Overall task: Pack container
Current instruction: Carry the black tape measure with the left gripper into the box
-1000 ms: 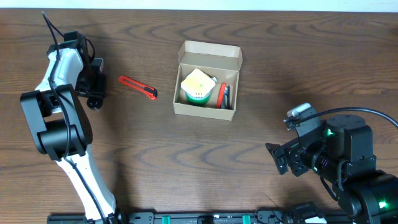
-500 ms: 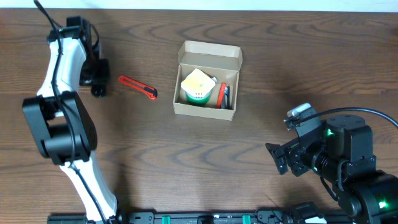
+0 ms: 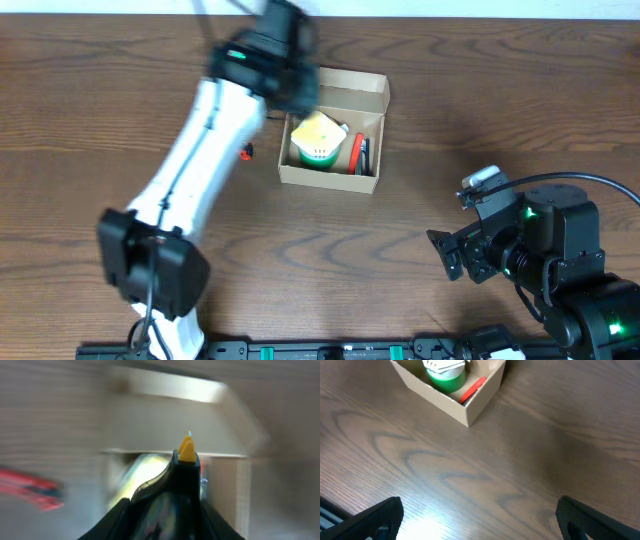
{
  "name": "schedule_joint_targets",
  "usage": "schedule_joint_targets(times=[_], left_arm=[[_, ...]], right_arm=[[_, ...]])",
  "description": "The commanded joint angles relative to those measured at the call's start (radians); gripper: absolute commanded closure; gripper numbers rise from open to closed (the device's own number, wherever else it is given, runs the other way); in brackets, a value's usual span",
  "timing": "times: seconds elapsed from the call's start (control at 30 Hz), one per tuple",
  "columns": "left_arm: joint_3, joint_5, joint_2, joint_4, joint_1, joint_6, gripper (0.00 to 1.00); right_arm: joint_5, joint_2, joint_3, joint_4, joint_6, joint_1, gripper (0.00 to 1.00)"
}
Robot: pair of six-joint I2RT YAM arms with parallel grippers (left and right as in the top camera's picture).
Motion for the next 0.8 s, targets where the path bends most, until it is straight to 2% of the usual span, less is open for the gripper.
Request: schedule_joint_targets(times=[0.0,0.23,0.43,0.67,0.7,0.77], left_arm=[[-0.002,0.007,0.051,0.044,-0.085,-0.097,0.94],[-0.002,0.043,0.146,0.101,-0.166,-0.098,0.94],[-0.002,0.106,0.198,0.096,-0.171,-0.092,0.95],[-0.002,0.096,0.208,0.093,-0.172,-0.111,0.94],[-0.002,0.093,0.208,0.093,-0.172,-0.113,0.94],[-0.002,0.087,0.208,0.093,-0.172,-0.121,0.85]], right_arm=[[-0.005,0.0,0.0,-0.002,-0.014,-0.009,0.01],[-0.005,0.0,0.0,-0.002,-0.014,-0.009,0.01],[-0.005,0.0,0.0,-0.002,-0.014,-0.009,0.01],[-0.005,0.0,0.0,-0.002,-0.014,-0.009,0.01],[-0.005,0.0,0.0,-0.002,-0.014,-0.009,0.01],[-0.005,0.0,0.0,-0.002,-0.014,-0.009,0.01]])
